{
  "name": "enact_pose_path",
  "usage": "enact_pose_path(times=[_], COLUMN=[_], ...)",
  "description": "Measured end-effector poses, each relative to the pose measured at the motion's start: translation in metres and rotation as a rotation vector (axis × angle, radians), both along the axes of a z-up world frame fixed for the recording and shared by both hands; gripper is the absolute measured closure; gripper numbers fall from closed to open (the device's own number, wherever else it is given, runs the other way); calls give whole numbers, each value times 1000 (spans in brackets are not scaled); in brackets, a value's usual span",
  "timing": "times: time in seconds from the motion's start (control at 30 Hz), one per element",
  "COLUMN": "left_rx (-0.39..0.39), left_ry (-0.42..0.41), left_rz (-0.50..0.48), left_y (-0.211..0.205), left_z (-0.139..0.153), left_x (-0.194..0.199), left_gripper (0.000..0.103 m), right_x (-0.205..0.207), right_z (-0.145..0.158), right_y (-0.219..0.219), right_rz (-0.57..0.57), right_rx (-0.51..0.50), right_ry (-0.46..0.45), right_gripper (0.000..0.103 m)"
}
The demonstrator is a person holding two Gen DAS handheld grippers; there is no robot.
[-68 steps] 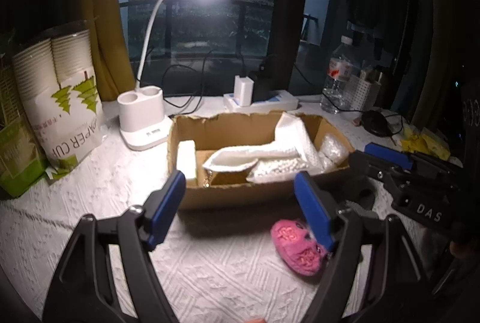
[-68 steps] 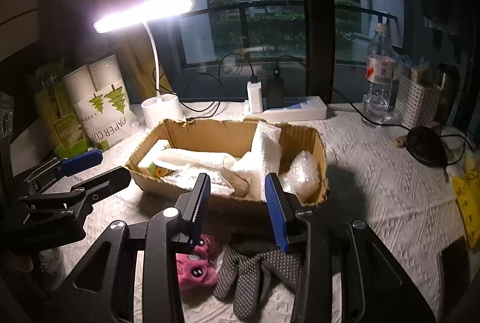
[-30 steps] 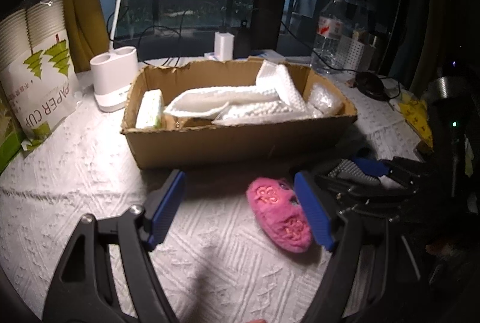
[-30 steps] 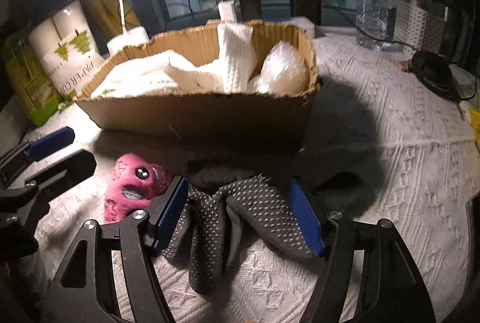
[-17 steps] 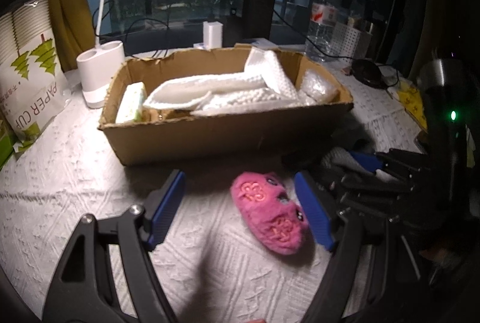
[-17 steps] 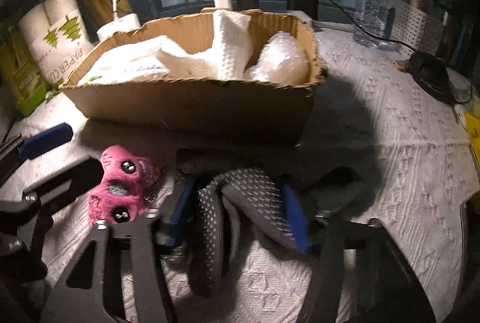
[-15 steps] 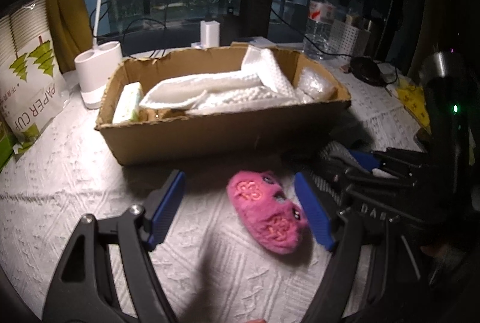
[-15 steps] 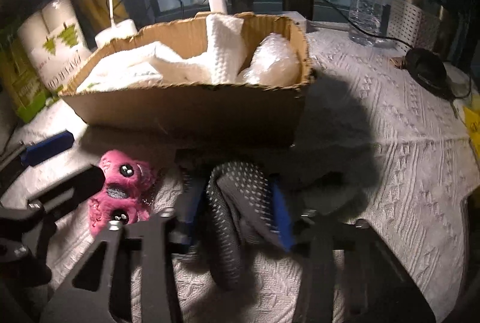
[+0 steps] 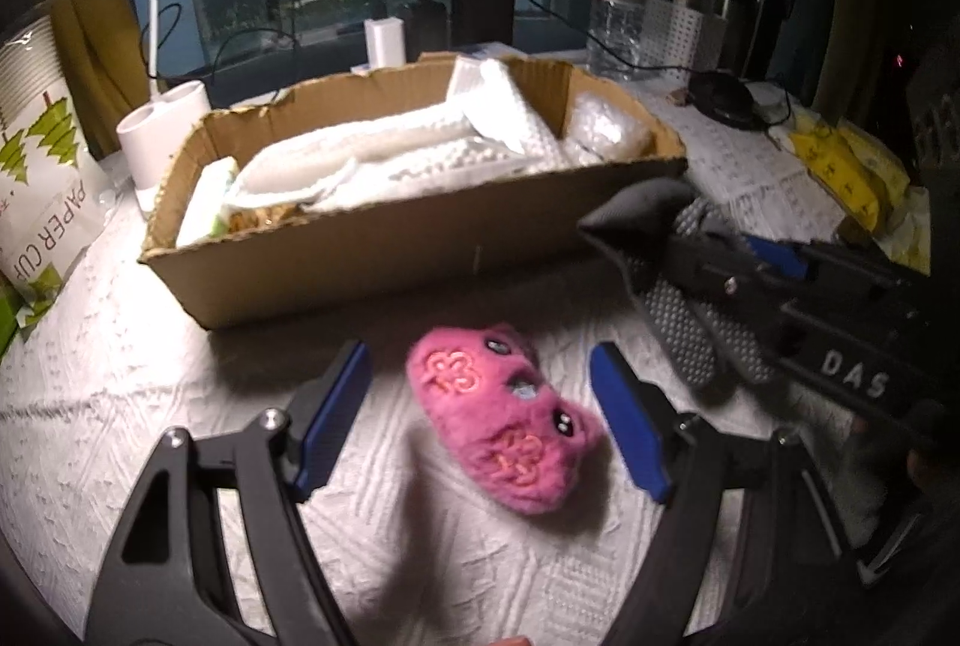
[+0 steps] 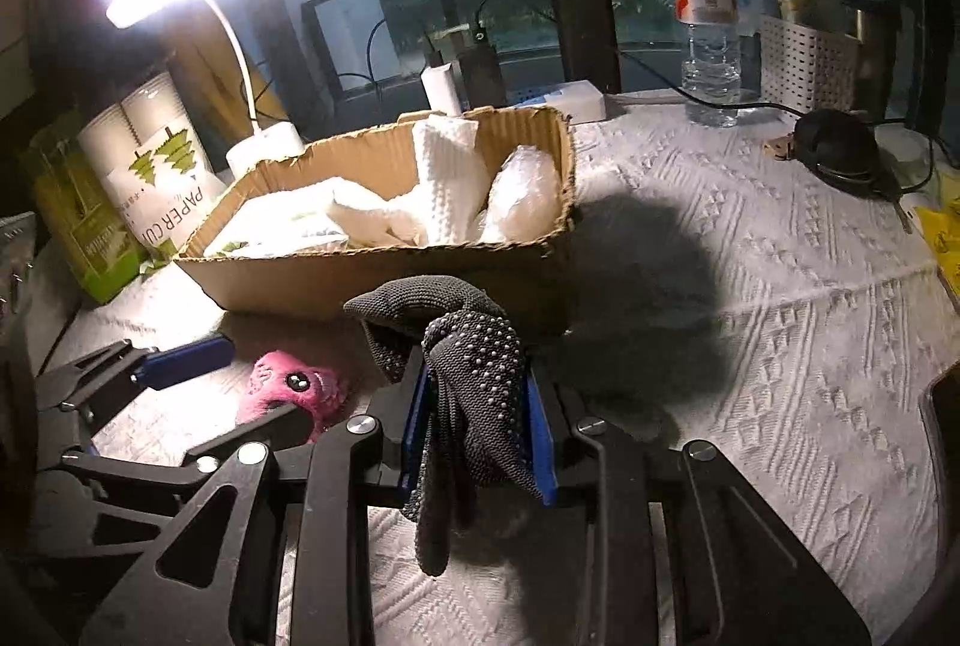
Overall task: Organize soft objects
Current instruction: 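Grasp the pink plush toy with the left gripper while the right gripper holds the gloves, then carry the pink plush toy and gloves up over the cardboard box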
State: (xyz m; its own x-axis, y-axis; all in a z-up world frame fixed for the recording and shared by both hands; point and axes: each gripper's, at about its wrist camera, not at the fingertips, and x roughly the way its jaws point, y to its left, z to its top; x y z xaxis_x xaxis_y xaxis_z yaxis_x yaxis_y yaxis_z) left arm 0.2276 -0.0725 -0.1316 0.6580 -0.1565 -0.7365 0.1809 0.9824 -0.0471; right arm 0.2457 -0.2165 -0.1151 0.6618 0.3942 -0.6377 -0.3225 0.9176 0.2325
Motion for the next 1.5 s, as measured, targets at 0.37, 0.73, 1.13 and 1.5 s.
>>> enact_pose_path(times=[0.37, 0.73, 1.13, 1.5], left_rx=[25, -2, -51, -83], left_ry=[79, 55, 20, -39], left_rz=[-9, -36, -53, -46], left_y=[-9, -9, 5, 18], left_z=[-19, -13, -5, 16], left_x=[8, 3, -7, -16], left_gripper=[27, 51, 69, 70], right_x=[-4, -7, -12, -16], right_z=[5, 13, 25, 38], right_y=[-10, -10, 0, 8], right_rz=[-2, -10, 2, 10], right_rx=[21, 13, -10, -26], right_ry=[-17, -39, -71, -95], right_gripper=[73, 73, 73, 73])
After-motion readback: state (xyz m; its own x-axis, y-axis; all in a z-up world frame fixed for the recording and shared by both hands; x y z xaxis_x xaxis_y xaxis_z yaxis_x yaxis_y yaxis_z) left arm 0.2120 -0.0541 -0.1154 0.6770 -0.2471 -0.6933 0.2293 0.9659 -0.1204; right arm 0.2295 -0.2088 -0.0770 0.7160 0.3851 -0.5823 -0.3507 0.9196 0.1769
